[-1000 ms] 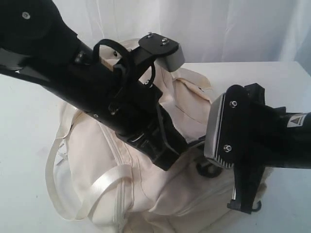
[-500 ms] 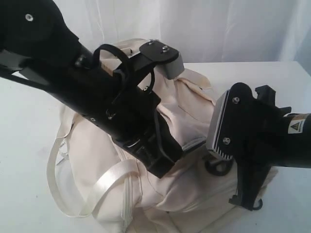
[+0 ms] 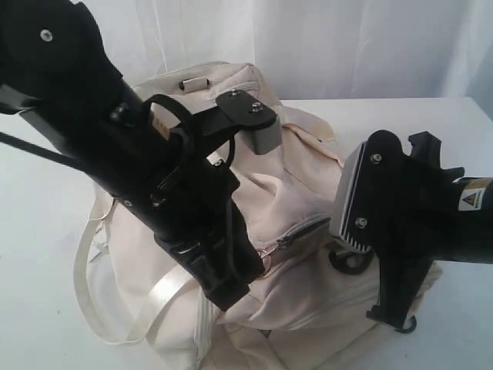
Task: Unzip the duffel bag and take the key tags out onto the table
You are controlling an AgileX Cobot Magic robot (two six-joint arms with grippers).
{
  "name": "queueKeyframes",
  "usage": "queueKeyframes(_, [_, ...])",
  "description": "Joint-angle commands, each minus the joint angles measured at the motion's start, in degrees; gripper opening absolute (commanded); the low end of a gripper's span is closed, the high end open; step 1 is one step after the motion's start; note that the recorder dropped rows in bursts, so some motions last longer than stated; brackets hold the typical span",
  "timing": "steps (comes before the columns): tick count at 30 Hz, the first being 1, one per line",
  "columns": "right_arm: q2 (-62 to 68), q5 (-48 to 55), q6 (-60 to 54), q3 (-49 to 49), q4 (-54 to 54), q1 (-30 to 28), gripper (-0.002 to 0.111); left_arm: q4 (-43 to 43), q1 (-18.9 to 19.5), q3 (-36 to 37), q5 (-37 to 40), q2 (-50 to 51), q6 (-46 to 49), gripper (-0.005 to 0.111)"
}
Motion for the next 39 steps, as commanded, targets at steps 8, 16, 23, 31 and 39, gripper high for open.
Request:
queueKeyframes(8, [-0.13,-1.67,1.73,0.10,-0.91,-0.56,0.000,1.50,-0.17,0.29,-3.35,-0.80,-7.99,0.070])
queueKeyframes(16, [-0.13,-1.67,1.73,0.10,-0.91,-0.56,0.000,4.44,-0.17,0.29,-4.85,0.38,-12.32,0.070])
queueKeyframes(23, [-0.13,-1.67,1.85,0.10,-0.91,-0.56,0.000,3.94,-0.17,0.29,-6.26,4.76,-13.38,0.070])
queueKeyframes(31, [-0.13,-1.67,1.85,0.10,-0.81,-0.56,0.000,2.88,-0.17,0.29,-8.50,5.39,-13.38,0.070])
queueKeyframes(39, [-0.13,-1.67,3.02,0.10,-0.81,-0.56,0.000,2.70,-0.17,0.29,-5.03,5.39,-13.38,0.040])
